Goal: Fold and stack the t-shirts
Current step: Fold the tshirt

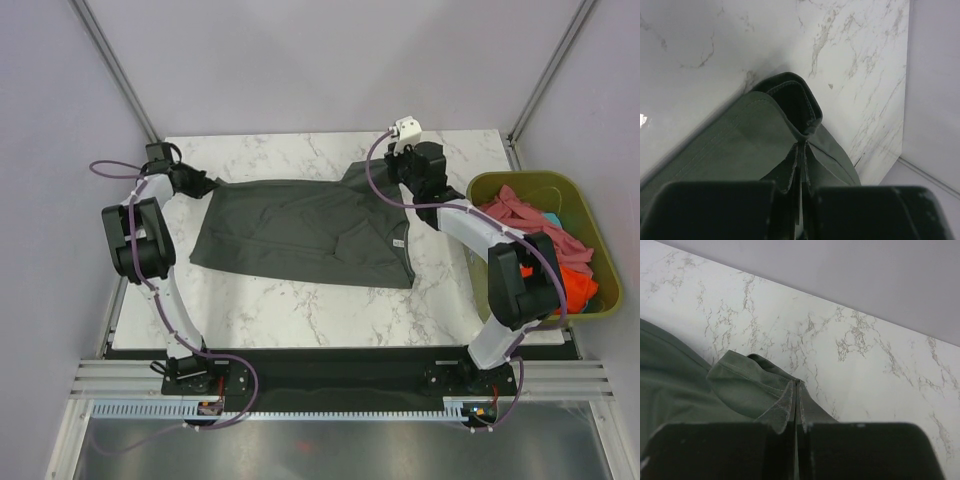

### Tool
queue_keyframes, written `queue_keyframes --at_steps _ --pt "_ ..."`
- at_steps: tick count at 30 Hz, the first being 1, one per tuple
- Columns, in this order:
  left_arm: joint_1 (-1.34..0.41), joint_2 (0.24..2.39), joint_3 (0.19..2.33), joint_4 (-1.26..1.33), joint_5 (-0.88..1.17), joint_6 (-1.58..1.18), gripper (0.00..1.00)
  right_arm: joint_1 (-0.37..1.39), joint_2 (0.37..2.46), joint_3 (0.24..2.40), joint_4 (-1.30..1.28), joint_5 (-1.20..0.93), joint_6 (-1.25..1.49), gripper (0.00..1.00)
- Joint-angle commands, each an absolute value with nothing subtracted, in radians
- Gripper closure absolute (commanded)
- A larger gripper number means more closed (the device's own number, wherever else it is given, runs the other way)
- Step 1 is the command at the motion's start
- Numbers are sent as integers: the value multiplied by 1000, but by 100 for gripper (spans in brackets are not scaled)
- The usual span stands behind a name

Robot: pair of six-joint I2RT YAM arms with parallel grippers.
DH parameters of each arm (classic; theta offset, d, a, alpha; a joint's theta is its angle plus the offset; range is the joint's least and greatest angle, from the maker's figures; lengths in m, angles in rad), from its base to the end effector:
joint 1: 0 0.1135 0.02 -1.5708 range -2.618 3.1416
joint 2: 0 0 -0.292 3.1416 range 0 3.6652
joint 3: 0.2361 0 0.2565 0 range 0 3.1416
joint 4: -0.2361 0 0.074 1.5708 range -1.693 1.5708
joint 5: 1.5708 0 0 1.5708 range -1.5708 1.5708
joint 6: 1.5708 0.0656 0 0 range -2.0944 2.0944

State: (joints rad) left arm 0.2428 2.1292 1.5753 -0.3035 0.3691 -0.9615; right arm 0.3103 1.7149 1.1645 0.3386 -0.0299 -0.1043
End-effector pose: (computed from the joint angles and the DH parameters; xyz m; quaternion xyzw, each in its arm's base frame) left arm 0.4977 0.0989 0.1788 -0.4689 0.7954 -0.2817 0.2609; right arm 0.4206 0.1369 0.2938 -0.1693 0.7592 0.0762 0.6238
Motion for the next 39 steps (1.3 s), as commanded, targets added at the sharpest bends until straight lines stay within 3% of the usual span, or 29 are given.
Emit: queue_keyframes --at_steps 1,28,39 --pt "250 1996 1536 -278 387 -885 98 318 1626 1137 336 -54 -89 100" --pt "305 1790 1272 -371 333 -724 98 431 1287 816 152 51 -3 100" --pt "308 1710 1160 -390 313 -660 98 482 1219 686 104 84 169 100"
